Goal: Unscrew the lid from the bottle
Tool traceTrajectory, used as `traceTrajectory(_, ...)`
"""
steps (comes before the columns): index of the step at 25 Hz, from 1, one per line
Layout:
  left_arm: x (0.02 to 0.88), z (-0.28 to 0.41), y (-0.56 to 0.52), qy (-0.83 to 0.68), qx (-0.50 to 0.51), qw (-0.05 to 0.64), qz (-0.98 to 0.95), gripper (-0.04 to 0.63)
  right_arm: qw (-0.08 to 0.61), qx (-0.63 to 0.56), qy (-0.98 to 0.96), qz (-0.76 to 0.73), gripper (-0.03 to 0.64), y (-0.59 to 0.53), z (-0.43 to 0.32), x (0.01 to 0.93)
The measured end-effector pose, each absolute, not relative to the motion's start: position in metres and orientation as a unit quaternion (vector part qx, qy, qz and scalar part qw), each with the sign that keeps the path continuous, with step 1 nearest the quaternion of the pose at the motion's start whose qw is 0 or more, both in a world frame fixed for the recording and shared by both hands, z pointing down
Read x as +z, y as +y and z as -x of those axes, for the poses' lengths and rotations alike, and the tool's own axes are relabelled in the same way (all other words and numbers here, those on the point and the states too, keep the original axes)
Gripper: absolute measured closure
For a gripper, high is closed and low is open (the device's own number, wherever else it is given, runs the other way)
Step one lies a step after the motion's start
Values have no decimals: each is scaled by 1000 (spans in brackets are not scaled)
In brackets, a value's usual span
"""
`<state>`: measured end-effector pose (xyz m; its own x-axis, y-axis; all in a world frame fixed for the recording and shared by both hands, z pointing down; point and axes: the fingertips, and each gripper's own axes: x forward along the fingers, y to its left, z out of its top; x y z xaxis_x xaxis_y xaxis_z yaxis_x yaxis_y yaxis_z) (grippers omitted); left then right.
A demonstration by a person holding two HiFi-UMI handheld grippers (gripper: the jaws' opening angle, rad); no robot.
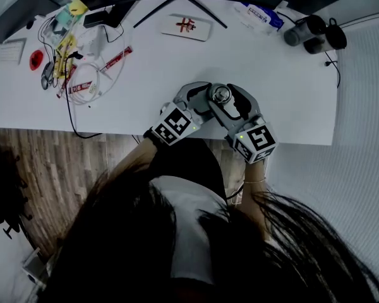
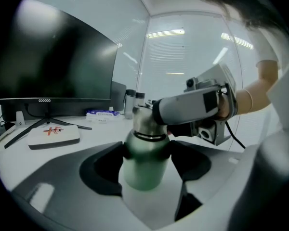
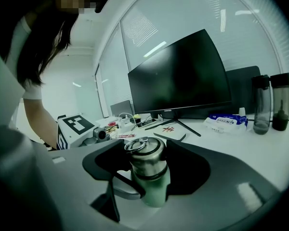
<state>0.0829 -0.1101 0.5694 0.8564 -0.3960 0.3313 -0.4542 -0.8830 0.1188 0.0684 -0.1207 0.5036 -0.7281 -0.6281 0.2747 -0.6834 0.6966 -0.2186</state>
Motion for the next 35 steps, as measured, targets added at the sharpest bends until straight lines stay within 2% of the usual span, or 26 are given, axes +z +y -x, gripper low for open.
traceTrajectory(7,570,-82,-108,-159,170,89,-968,238,96,148,-945,-276,350,-117,-65,502)
traceTrajectory(26,573,-78,-110,103,243,43,-964,236,220,70,-970,73,351,-106,-53,507)
traceTrajectory(31,573,-79,-109,118,244,41,-962,235,245,63,-963,97,351,-105,-55,511)
traceTrajectory(35,574,-79,-110,92,235,45,-967,235,229,98,-968,23,350,-111,-54,506)
